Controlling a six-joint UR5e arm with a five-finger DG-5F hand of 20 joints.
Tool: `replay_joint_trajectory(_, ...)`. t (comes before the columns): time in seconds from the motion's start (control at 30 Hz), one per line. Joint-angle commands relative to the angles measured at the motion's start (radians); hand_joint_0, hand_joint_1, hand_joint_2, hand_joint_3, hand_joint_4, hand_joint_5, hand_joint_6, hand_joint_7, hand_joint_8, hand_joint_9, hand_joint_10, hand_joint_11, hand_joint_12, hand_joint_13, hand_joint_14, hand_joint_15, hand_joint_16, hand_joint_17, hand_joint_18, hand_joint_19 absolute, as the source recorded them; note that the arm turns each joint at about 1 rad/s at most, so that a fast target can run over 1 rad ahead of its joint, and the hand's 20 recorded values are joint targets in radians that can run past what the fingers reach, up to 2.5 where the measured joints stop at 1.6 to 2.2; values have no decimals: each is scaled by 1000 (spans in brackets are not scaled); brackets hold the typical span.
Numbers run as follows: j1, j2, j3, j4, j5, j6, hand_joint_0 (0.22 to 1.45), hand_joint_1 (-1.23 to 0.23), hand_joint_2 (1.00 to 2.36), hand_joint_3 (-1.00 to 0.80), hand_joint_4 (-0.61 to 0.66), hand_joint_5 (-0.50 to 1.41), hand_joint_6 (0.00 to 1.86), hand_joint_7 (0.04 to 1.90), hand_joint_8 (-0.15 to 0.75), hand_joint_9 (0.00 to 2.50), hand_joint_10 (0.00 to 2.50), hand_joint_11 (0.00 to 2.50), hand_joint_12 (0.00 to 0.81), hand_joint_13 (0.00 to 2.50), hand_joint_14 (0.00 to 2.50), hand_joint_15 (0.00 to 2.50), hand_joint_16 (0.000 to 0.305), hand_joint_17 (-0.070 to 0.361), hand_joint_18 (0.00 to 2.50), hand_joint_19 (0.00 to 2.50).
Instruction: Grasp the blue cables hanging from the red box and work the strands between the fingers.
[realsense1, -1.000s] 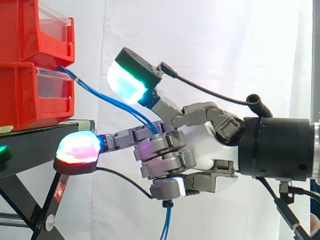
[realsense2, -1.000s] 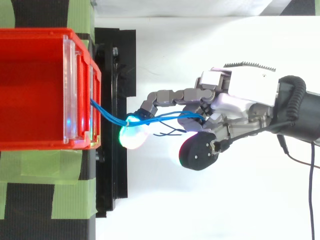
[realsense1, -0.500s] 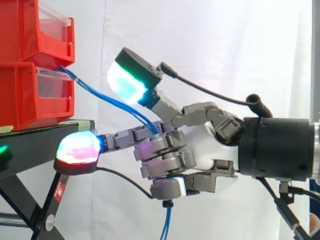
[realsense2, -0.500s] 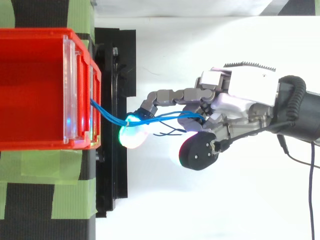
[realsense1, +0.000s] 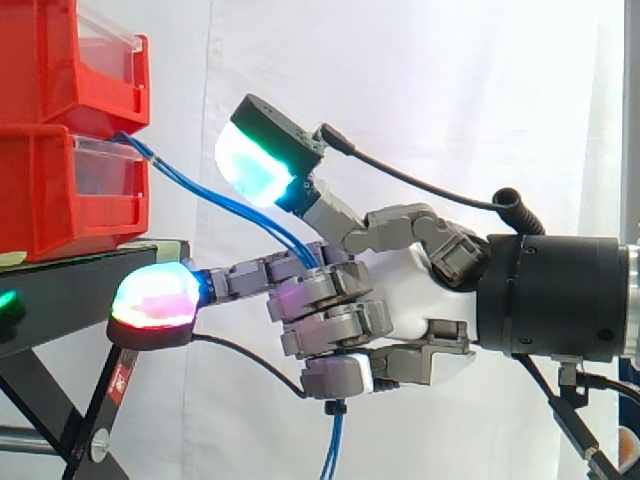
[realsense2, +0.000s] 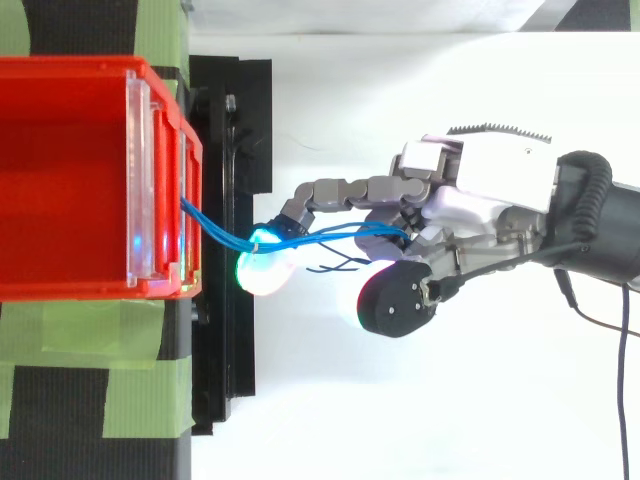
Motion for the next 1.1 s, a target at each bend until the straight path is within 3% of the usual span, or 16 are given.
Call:
replay_joint_trajectory(0.0, 0, 1, 0, 0, 0, 1, 780, -538, 1000, -1000, 305, 152, 14, 1000, 424, 950, 2500, 2500, 476, 1289, 2500, 1660, 55, 123, 1662, 953)
replay_joint_trajectory(1.07, 0, 0, 0, 0, 0, 1, 780, -539, 1000, -1000, 299, 156, 15, 1001, 422, 947, 2500, 2500, 474, 1284, 2500, 1647, 55, 124, 1663, 966)
